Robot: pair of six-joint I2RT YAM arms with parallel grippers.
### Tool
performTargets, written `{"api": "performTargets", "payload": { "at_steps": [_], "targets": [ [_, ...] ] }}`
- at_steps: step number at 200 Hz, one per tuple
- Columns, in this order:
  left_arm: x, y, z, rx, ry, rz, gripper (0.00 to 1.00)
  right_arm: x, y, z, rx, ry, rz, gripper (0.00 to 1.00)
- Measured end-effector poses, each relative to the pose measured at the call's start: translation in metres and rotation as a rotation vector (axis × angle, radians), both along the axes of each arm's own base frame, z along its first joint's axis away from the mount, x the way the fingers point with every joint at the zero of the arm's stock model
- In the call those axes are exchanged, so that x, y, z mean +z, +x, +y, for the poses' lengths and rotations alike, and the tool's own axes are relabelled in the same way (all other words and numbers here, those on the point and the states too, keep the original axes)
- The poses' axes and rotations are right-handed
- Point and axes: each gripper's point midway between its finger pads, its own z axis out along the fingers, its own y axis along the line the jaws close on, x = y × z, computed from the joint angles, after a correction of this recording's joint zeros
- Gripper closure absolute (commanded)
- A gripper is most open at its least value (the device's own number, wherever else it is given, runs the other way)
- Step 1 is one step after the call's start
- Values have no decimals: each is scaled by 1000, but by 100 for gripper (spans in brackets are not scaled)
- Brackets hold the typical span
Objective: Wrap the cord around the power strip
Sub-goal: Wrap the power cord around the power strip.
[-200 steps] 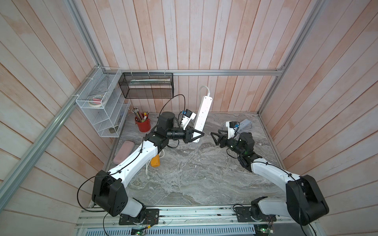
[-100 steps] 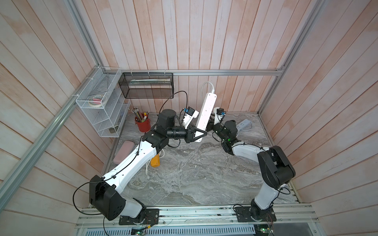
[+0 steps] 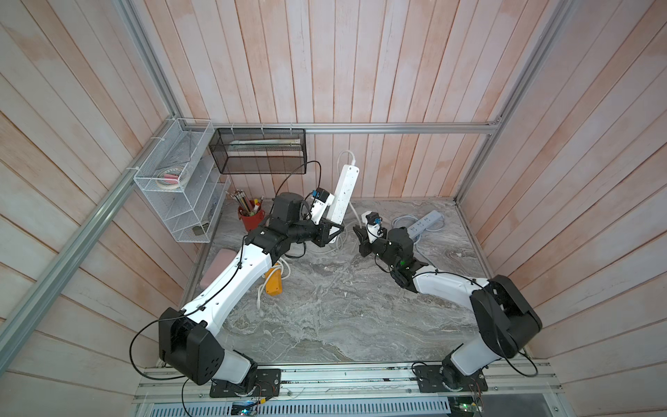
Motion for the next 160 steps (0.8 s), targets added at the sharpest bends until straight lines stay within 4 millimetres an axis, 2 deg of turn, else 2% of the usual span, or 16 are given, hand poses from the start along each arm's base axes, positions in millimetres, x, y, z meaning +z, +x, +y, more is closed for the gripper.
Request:
{"api": "performTargets", "payload": {
  "at_steps": [24,52,70,86,106,127,142,160],
  "targets": [
    [-28,20,15,62,135,-23,90,-3,-26,2,10,-160,-20,100],
    [-59,33,33,97,317,-54,90,-1,-43,-12,-8,-314,-49,100],
    [-80,38,47,109,435,-73,90,17,-48,-18,-4,-373,-82,100],
    [-93,36,57,100,517,-71,90,45,-48,-16,17,-403,-125,100],
    [-103,28,59,49,582,-74,90,85,-45,-10,41,-437,-198,100],
    [-114,7,43,-62,620,-63,90,116,-38,-5,51,-493,-275,100],
    [-124,-16,25,-169,628,-40,92,122,-31,-2,61,-549,-305,100],
    [-136,-43,10,-271,630,-3,93,117,-14,-7,65,-637,-298,100]
  ]
}}
